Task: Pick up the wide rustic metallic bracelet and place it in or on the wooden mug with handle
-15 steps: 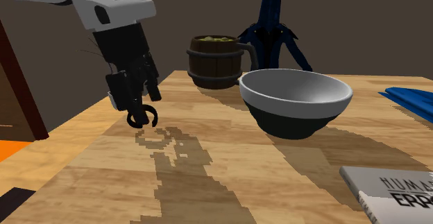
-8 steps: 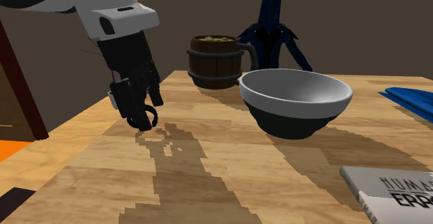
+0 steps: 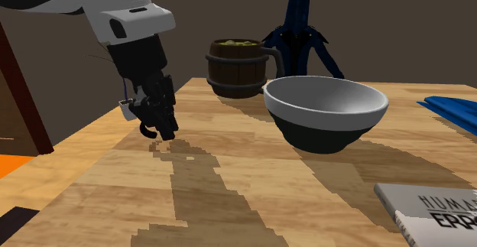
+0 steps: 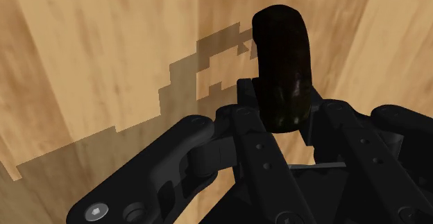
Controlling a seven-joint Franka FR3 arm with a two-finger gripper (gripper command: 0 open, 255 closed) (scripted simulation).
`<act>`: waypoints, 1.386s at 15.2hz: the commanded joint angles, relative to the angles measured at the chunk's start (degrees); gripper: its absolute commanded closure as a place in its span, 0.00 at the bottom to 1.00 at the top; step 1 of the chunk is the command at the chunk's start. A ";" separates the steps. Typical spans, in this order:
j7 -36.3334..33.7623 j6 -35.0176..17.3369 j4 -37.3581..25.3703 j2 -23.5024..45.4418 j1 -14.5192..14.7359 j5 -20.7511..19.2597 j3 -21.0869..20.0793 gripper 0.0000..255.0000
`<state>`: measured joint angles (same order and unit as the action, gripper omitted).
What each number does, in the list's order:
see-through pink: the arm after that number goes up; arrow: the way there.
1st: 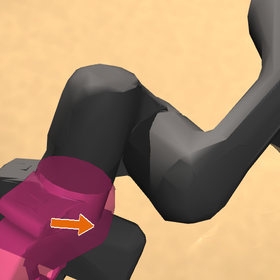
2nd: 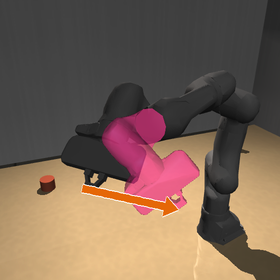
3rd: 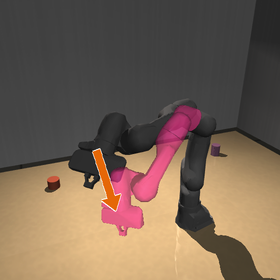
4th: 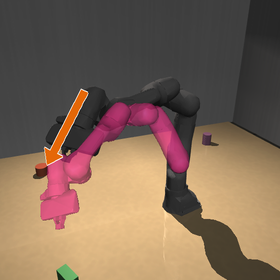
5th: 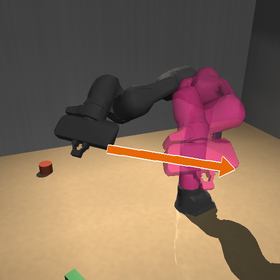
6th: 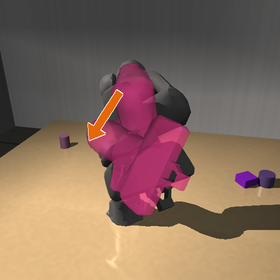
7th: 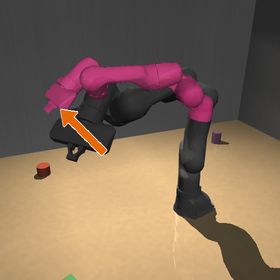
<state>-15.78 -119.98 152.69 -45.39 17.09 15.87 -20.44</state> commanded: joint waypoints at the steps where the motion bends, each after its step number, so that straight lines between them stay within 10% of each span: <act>1: 0.00 0.00 0.00 0.00 0.00 0.00 0.00 1.00; 21: -0.52 13.06 -12.68 -0.41 -1.29 -2.64 2.66 1.00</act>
<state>-16.34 -107.66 140.80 -45.89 15.90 13.40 -17.97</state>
